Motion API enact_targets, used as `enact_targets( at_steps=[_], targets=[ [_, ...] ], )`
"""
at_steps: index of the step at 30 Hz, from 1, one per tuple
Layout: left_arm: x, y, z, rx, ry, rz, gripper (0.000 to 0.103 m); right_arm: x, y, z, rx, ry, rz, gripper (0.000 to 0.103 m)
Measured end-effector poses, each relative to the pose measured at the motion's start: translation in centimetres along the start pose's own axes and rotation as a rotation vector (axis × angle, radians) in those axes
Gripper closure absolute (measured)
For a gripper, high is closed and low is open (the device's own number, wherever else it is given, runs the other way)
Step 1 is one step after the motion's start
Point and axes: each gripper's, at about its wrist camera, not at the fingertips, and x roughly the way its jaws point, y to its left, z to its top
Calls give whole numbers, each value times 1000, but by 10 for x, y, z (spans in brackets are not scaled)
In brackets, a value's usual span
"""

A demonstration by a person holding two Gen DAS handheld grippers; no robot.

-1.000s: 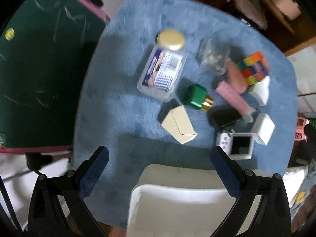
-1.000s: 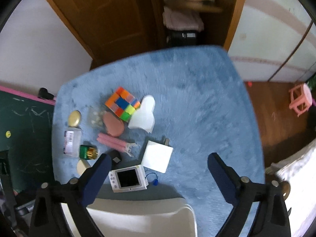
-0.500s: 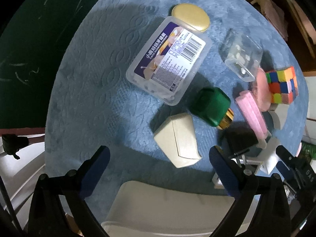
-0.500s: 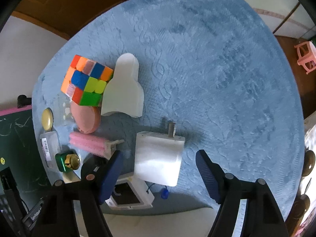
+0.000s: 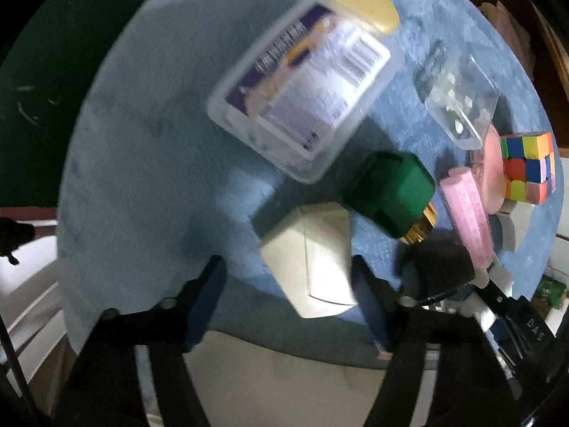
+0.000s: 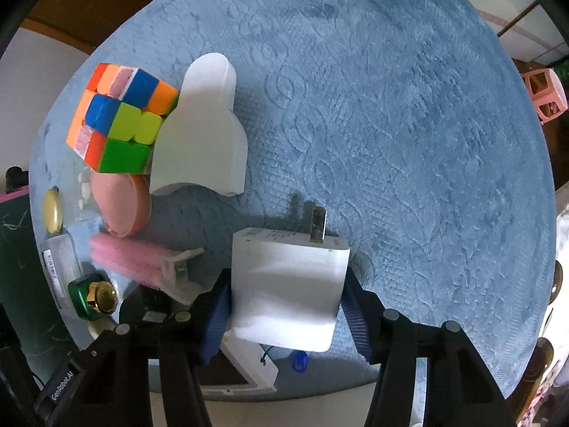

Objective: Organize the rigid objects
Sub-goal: 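Grasp beige wedge with left tool while right tool grasps white square charger, then carry wedge into white tray with left tool while right tool carries charger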

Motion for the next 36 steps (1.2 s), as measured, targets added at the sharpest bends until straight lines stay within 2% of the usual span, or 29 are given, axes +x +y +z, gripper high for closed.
enact_targets(
  at_steps=[2, 4, 10, 12, 21, 25, 28, 33, 36],
  targets=[
    [6, -1, -2, -7, 17, -9, 51, 7, 6, 0, -2, -6, -14, 45],
    [5, -3, -6, 1, -9, 0, 60, 9, 9, 2, 2, -13, -15, 45],
    [6, -3, -14, 26, -69, -8, 60, 0, 9, -11, -17, -31, 7, 46],
    [-6, -5, -12, 47, -107, -2, 60, -6, 4, -16, -19, -34, 24, 46],
    [-64, -9, -43, 154, -263, -33, 60, -42, -13, -38, -23, -88, 90, 46],
    [-111, -15, -60, 223, -330, -66, 60, -72, -17, -49, -28, -133, 126, 46],
    [-150, -13, -70, 298, -415, -83, 60, -107, -21, -64, -52, -193, 160, 46],
    [-191, -9, -95, 400, -515, -120, 60, -160, -21, -83, -113, -295, 207, 46],
    [-204, 0, -117, 476, -545, -154, 60, -190, -20, -110, -160, -352, 233, 46]
  ],
)
